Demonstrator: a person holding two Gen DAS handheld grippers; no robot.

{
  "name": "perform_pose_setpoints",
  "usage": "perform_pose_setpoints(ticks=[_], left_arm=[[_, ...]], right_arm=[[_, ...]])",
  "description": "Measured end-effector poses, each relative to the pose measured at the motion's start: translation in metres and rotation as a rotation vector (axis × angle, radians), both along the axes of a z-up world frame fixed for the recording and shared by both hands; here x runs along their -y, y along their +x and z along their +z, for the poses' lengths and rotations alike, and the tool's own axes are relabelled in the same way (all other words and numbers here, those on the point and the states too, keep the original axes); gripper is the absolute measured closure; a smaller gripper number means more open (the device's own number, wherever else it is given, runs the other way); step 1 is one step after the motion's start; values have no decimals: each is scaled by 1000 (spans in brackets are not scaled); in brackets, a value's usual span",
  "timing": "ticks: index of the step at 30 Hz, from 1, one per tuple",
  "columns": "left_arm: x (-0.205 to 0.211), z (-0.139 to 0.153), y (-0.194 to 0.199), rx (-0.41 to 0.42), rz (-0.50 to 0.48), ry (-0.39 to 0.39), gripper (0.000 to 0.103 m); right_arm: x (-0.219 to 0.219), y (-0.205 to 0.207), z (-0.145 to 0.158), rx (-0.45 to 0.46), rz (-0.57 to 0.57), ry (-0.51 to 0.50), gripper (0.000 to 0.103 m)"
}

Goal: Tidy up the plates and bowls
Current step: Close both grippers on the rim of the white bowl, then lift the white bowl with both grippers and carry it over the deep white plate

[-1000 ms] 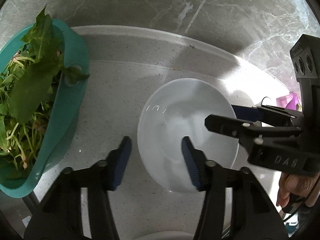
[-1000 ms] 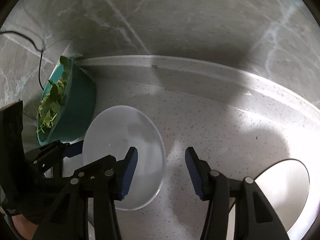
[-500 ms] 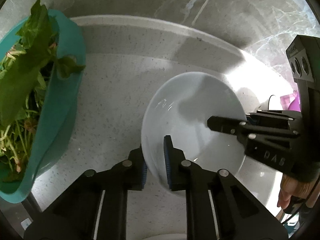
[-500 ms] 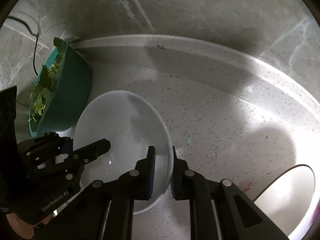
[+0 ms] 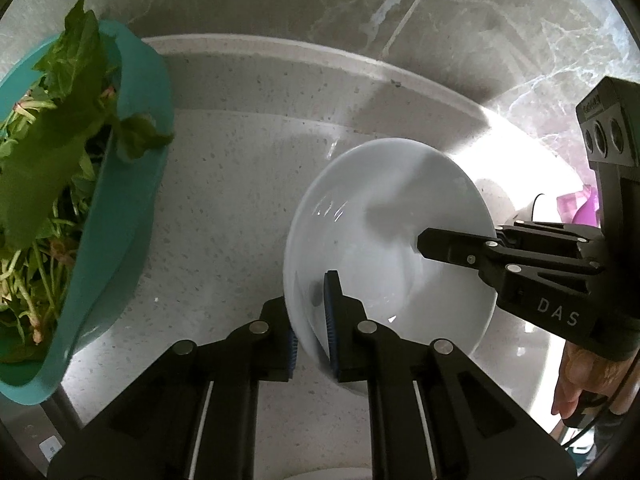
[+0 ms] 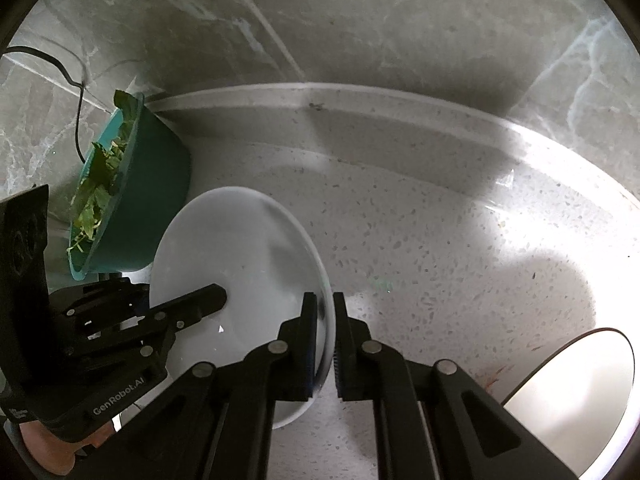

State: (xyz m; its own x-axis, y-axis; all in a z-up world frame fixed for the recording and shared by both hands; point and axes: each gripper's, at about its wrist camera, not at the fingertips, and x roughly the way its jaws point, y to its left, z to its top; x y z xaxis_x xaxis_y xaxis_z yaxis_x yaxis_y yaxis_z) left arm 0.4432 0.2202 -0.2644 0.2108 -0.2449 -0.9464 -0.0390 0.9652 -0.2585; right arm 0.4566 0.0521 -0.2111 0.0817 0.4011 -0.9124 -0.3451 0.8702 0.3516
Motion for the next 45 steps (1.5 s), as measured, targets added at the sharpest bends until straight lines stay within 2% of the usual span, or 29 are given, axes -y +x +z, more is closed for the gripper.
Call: perform_pose_setpoints(ticks=[6, 13, 20, 25, 36, 45], left_arm=[[-3, 9, -6, 2, -10, 4, 93], [-5, 37, -27, 38, 0, 8, 93], [-11, 75, -73, 80, 20, 22, 93], [-16, 89, -112, 84, 51, 27, 93], [-33, 80, -213, 20, 117, -5, 93], [-31, 57, -247, -31, 135, -32, 93]], right_arm=[[2, -5, 13, 12, 2, 17, 94], [3, -23, 39, 38, 22, 44, 94], [-5, -57, 68, 69, 72, 78, 94], [-16, -89, 82, 81, 134, 85, 94], [-47, -149, 69, 28, 232, 67, 93], [-58, -171, 49, -23, 260, 31, 93]])
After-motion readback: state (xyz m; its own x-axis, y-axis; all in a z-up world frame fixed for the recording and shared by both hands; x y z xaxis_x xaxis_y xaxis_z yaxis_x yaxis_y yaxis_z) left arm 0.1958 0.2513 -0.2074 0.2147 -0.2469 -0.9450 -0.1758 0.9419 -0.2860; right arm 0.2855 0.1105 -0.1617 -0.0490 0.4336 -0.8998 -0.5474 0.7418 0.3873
